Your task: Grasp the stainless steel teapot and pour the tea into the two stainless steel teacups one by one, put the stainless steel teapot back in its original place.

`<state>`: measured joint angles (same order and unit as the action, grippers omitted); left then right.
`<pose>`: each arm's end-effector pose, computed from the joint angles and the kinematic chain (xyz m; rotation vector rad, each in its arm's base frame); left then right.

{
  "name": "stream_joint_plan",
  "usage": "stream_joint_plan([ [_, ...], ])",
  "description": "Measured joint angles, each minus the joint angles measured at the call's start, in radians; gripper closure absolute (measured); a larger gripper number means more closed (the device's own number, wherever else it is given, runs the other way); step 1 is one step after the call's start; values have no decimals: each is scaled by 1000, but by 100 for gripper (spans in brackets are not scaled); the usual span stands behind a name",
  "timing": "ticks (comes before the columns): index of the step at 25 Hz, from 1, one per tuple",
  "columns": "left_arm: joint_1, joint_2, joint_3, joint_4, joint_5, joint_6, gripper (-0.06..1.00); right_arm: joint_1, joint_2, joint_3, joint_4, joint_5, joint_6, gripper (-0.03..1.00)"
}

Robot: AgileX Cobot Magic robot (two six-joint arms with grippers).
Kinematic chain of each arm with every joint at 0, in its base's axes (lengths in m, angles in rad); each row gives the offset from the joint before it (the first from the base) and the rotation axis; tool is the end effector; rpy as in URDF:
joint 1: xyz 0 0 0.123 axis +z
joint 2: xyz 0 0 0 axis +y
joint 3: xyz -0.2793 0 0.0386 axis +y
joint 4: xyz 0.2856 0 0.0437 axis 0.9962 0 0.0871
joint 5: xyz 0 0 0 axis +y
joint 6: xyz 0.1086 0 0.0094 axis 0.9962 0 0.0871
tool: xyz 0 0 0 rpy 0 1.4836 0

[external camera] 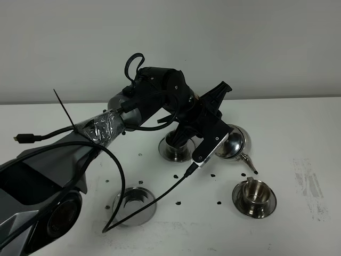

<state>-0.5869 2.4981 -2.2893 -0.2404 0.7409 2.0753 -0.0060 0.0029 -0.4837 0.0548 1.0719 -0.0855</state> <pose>0.4950 -0.3503 0.1625 2.3369 0.7193 0.4058 0.0492 0.0050 0.2806 -0.0847 2.0717 0.0099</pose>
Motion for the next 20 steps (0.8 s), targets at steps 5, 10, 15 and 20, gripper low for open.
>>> stream_joint_plan([
  [5, -9, 9, 0, 2, -11, 0, 68, 0, 0, 0, 0, 0, 0, 41],
  [10, -14, 9, 0, 7, -30, 0, 68, 0, 0, 0, 0, 0, 0, 41],
  [15, -24, 9, 0, 37, -45, 0, 68, 0, 0, 0, 0, 0, 0, 41],
  [20, -28, 10, 0, 49, -49, 0, 68, 0, 0, 0, 0, 0, 0, 41],
])
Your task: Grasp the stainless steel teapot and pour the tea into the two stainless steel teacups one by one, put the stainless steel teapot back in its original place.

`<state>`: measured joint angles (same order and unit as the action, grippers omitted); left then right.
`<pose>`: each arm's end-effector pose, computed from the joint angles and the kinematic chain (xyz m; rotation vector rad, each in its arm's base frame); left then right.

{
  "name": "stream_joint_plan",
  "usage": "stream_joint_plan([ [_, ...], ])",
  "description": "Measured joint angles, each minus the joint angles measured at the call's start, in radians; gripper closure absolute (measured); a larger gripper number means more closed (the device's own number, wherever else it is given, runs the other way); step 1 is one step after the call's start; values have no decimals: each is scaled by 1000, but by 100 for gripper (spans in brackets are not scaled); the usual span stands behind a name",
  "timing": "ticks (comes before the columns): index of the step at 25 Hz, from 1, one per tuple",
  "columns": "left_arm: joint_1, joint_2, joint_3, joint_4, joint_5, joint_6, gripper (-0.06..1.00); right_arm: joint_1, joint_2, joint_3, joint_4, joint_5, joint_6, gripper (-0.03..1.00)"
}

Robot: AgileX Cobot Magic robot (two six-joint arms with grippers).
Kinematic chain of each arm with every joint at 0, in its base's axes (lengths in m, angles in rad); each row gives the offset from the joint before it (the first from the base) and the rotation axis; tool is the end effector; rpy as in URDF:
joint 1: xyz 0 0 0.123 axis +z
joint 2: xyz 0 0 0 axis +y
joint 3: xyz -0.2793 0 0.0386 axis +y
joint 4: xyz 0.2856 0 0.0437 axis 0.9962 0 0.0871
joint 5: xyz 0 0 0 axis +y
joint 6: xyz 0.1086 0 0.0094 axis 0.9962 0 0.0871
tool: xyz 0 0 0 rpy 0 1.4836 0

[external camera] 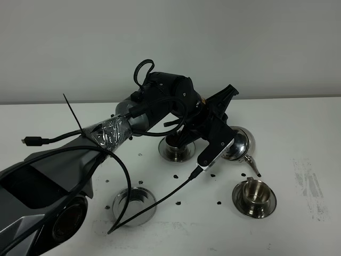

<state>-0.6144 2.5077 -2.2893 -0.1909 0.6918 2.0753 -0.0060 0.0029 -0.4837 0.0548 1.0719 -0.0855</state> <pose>0.4912 -0.3627 0.1594 2.3391 0.6617 0.4728 0.0492 0.0050 0.2806 -0.0847 2.0717 0.0099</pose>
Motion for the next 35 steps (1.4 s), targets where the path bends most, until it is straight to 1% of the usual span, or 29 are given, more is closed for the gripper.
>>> stream_joint_plan([
  [6, -2, 0, 0, 13, -2, 0, 68, 0, 0, 0, 0, 0, 0, 41],
  [17, -10, 0, 0, 14, -22, -1, 68, 0, 0, 0, 0, 0, 0, 41],
  [22, -10, 0, 0, 38, -28, 0, 68, 0, 0, 0, 0, 0, 0, 41],
  [35, -28, 0, 0, 42, -45, 1, 68, 0, 0, 0, 0, 0, 0, 41],
])
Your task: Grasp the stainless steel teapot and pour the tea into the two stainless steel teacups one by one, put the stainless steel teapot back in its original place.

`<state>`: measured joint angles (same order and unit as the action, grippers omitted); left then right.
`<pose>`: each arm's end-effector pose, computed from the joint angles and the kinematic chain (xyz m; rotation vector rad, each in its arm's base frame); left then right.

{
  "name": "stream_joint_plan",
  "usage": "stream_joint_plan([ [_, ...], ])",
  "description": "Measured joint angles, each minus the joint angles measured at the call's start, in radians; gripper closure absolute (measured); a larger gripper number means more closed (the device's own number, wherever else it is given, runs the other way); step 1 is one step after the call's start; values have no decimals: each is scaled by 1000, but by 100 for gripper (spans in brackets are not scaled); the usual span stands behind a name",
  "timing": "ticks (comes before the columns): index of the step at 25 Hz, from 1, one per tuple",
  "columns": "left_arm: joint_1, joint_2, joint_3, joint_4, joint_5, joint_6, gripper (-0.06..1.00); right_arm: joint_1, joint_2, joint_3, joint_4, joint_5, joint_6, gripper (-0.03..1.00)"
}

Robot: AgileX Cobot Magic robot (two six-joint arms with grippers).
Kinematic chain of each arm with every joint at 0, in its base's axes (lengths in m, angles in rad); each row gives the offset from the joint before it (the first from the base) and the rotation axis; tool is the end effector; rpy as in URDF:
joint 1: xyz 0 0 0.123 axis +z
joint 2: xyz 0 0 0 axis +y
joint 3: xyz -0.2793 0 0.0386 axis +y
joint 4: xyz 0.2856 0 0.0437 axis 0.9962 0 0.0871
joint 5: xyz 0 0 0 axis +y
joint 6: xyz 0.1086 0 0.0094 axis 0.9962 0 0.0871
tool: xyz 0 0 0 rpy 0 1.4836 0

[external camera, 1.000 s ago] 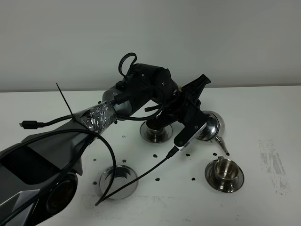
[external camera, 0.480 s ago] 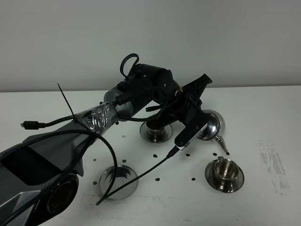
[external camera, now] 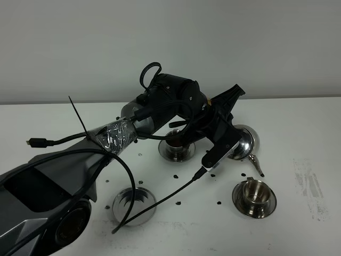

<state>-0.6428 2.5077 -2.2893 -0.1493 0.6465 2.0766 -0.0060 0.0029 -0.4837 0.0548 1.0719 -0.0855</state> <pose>0.4855 -0.3758 0.1623 2.3288 0.5994 0.5342 0.0492 0.0050 0.2806 -0.0847 2.0717 0.0099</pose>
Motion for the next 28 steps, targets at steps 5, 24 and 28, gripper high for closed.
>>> stream_joint_plan([
  [5, -2, 0, 0, 1, 5, 0, 68, 0, 0, 0, 0, 0, 0, 41],
  [24, -2, -13, 0, 71, 18, -1, 68, 0, 0, 0, 0, 0, 0, 41],
  [28, -2, -13, 0, 85, 11, -1, 68, 0, 0, 0, 0, 0, 0, 41],
])
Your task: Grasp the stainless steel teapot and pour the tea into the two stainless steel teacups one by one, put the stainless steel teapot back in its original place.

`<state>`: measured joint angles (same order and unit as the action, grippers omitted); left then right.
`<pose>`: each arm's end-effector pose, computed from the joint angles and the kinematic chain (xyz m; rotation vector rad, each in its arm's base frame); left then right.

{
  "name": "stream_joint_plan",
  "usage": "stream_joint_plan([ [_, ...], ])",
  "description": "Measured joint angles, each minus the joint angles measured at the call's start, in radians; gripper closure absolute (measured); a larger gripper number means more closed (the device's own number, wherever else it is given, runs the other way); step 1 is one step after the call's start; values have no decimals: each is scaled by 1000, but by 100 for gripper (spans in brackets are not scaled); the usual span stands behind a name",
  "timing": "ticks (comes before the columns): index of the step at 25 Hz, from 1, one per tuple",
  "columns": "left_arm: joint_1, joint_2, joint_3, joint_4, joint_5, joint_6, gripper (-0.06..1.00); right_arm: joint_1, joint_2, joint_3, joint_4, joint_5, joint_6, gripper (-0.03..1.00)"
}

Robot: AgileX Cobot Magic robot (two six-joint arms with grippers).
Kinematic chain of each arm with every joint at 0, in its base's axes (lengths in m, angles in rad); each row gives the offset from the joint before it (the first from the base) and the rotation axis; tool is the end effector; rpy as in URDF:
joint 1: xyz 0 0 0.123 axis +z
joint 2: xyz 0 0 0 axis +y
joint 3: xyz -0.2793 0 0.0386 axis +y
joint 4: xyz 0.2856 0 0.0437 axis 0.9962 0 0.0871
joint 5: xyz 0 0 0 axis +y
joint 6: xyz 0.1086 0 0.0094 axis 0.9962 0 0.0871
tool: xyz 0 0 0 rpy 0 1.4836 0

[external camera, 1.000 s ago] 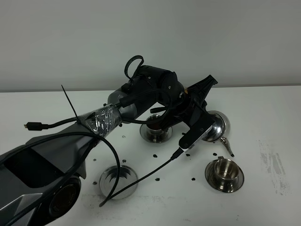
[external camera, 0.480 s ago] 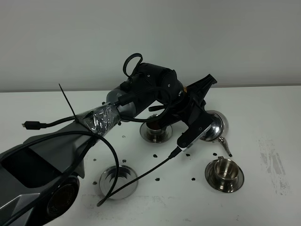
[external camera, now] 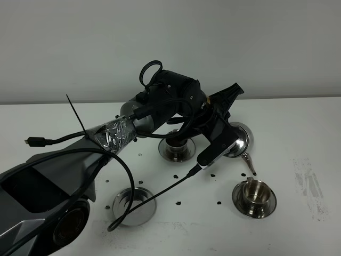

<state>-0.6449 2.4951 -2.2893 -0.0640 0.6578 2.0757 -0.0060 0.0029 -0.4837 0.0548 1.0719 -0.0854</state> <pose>0.4869 -0.3715 0.1685 2.3719 0.5494 0.6144 0.0492 0.0050 0.2806 -0.0846 2.0717 0.0099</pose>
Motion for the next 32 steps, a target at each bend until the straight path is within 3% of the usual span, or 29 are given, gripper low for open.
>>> stream_joint_plan([
  [22, -22, -13, 0, -13, 6, 0, 68, 0, 0, 0, 0, 0, 0, 41],
  [32, -28, -13, 0, 36, -8, 0, 68, 0, 0, 0, 0, 0, 0, 41],
])
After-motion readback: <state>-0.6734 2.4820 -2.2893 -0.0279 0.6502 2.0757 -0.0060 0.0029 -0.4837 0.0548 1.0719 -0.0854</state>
